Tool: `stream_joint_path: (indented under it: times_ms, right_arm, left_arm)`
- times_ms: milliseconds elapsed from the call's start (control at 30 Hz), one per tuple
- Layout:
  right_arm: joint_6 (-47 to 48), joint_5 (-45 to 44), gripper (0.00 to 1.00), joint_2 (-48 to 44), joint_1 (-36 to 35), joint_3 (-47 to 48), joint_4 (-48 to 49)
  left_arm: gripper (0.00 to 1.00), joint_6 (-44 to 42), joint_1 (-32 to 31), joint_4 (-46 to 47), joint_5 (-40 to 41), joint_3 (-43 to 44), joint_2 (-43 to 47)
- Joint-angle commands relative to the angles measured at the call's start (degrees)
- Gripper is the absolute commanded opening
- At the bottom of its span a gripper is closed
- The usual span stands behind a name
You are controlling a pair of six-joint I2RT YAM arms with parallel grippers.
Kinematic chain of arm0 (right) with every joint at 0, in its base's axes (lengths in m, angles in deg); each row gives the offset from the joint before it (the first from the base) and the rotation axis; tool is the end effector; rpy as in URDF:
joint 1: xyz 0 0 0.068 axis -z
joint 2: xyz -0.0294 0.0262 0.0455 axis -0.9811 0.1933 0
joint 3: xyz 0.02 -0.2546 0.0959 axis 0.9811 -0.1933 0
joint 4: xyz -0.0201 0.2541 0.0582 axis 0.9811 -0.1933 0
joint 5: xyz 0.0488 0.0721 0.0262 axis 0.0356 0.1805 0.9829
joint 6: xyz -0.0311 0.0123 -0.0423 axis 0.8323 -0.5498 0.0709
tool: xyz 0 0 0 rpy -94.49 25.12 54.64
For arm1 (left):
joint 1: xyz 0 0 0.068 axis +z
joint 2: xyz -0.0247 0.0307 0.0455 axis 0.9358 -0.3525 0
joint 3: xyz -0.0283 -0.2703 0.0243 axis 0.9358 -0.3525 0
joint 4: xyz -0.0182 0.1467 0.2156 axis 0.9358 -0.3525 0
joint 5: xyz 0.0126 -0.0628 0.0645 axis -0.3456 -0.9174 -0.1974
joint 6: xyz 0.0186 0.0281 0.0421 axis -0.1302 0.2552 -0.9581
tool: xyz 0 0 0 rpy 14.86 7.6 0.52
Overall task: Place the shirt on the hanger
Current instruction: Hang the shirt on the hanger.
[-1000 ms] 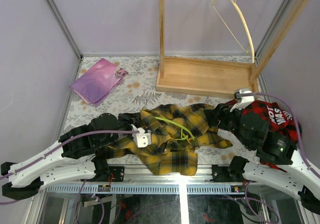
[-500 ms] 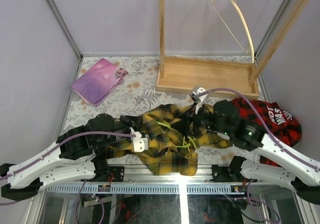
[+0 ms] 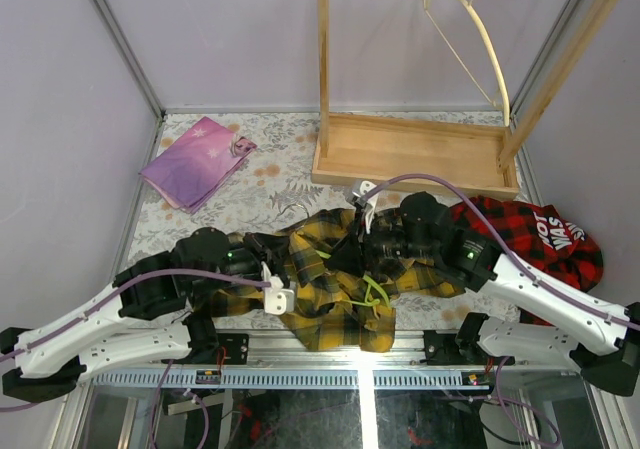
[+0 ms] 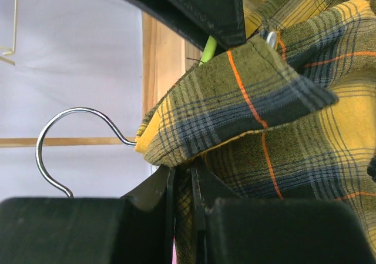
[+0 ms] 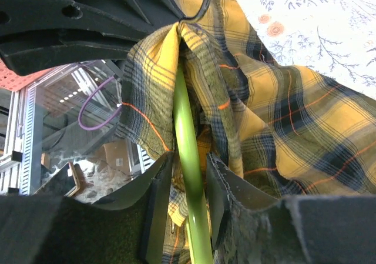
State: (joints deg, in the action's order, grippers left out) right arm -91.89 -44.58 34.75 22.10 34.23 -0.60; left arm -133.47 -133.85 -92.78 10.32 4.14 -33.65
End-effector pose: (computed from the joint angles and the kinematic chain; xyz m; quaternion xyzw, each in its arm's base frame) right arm 0.1109 0.1942 0.3668 -0.3741 0.6736 0.4947 0.4019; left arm 0.0579 -0.1242 0.3635 0.7410 0.3596 -0.0240 0.5666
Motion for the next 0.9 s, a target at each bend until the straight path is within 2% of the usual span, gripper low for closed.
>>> stream_joint_path:
  times_ms: [0, 133, 233, 300, 367, 433, 500, 567, 800, 833, 867]
  right_arm:
    - [0.7, 4.5, 0.35, 2.2, -0.3, 3.0, 3.8]
    - [1.1, 4.6, 0.25, 4.1, -0.3, 3.6, 4.0]
    - [1.7, 4.5, 0.25, 5.2, -0.3, 4.8, 4.1]
    - [2.0, 4.2, 0.28, 5.9, -0.2, 5.6, 4.0]
    - [2.1, 3.8, 0.27, 6.2, -0.3, 6.1, 4.5]
    - [1.9, 3.6, 0.19, 6.4, -0.3, 5.9, 5.5]
    - [1.4, 3.5, 0.05, 6.5, -0.3, 5.4, 6.8]
    - [1.2, 2.4, 0.00, 6.5, -0.3, 5.0, 7.3]
    - [-1.0, -4.3, 0.00, 2.6, -0.2, -0.1, 11.5]
    - [-1.2, -5.6, 0.00, 1.8, -0.3, -0.9, 12.1]
    - [-1.5, -6.8, 0.00, 1.0, -0.3, -1.8, 12.8]
  left_arm:
    - [0.00, -3.6, -0.1, 5.8, -2.4, 1.8, -0.8]
    - [0.01, -5.4, 0.0, 5.1, -5.0, 2.8, -1.8]
    - [0.03, -7.0, -0.1, 5.0, -7.3, 3.1, -2.4]
    - [0.04, -7.6, 0.0, 4.8, -8.5, 3.5, -3.2]
    - [0.04, -7.6, -0.1, 4.5, -9.7, 4.2, -3.9]
    - [0.05, -7.6, -0.1, 4.3, -11.0, 4.4, -4.4]
    - [0.06, -7.4, 0.0, 4.4, -12.3, 4.6, -4.9]
    - [0.12, -6.9, -0.1, 4.9, -12.4, 4.8, -5.3]
    - [0.39, -3.0, -0.1, 12.6, -7.1, 3.3, -4.6]
    - [0.47, -2.5, -0.1, 13.6, -6.5, 3.1, -4.4]
    - [0.50, -2.1, -0.1, 14.5, -6.2, 3.0, -4.1]
